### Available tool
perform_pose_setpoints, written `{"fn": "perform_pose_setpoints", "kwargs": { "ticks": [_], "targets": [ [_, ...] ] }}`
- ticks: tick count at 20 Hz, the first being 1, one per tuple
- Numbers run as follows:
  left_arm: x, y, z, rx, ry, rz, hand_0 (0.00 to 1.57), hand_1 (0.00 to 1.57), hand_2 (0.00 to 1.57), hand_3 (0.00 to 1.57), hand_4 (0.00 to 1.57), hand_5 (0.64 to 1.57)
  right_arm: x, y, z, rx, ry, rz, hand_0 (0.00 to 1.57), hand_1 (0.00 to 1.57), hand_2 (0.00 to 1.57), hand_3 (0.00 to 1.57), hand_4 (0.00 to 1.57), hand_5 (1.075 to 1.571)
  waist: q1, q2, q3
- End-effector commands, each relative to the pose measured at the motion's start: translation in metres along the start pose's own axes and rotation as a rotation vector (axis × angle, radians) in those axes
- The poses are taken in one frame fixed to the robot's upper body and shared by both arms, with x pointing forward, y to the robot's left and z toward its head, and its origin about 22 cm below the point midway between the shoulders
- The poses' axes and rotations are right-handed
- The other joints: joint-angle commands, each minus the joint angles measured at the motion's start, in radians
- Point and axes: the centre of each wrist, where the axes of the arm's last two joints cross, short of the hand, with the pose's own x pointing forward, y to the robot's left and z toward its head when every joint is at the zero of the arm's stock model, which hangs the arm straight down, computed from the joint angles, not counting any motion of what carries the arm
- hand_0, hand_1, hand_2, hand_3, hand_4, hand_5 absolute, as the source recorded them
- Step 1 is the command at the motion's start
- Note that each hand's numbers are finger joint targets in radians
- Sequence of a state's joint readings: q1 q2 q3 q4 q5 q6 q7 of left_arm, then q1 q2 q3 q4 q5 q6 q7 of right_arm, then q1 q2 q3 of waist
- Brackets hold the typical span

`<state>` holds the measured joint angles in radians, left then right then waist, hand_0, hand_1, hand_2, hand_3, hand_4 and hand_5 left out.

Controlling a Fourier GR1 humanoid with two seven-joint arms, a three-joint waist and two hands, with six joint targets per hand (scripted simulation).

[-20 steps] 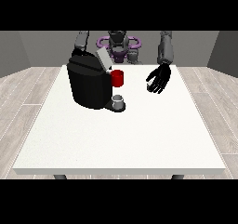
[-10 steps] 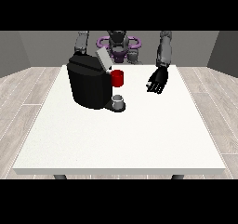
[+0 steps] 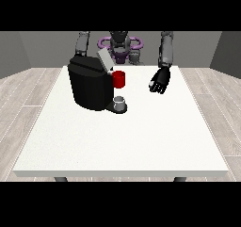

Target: Insert the coffee pod into the coffee machine and close the lid

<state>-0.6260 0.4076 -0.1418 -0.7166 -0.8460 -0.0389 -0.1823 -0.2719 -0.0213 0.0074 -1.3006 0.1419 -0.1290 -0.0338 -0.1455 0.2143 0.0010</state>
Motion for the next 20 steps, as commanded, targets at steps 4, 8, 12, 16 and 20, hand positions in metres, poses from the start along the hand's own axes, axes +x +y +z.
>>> {"fn": "perform_pose_setpoints", "kwargs": {
  "ticks": [4, 8, 12, 16, 20],
  "targets": [
    [0.001, 0.007, -0.004, 0.012, -0.088, 0.099, 1.37, 1.37, 1.37, 1.3, 0.48, 1.571, -0.033, -0.002, 0.02, -0.034, 0.096, -0.007, 0.0, 0.0, 0.0, 0.0, 0.0, 1.571, 0.026, -0.066, -0.001],
    [0.024, 0.023, -0.017, 0.008, -0.146, 0.182, 1.45, 1.45, 1.43, 1.36, 0.52, 1.571, -0.035, -0.012, 0.012, -0.062, 0.126, 0.081, 0.0, 0.0, 0.0, 0.0, 0.0, 1.571, 0.034, -0.076, -0.001],
    [0.045, 0.041, -0.026, -0.033, -0.172, 0.148, 1.4, 1.4, 1.39, 1.32, 0.5, 1.571, -0.035, 0.0, 0.004, -0.077, 0.15, 0.112, 0.0, 0.0, 0.0, 0.0, 0.0, 1.571, 0.049, -0.1, -0.0009],
    [0.059, 0.075, -0.03, -0.108, -0.218, 0.175, 1.42, 1.42, 1.4, 1.33, 0.53, 1.571, -0.06, -0.017, 0.019, -0.064, 0.211, 0.101, 0.0, 0.0, 0.0, 0.0, 0.0, 1.571, 0.048, -0.172, -0.0007],
    [0.081, 0.078, -0.036, -0.064, -0.201, 0.152, 1.42, 1.42, 1.4, 1.33, 0.53, 1.571, -0.044, 0.0, 0.006, -0.037, 0.154, 0.112, 0.0, 0.0, 0.0, 0.0, 0.0, 1.571, 0.025, -0.142, -0.0009]
  ]
}}
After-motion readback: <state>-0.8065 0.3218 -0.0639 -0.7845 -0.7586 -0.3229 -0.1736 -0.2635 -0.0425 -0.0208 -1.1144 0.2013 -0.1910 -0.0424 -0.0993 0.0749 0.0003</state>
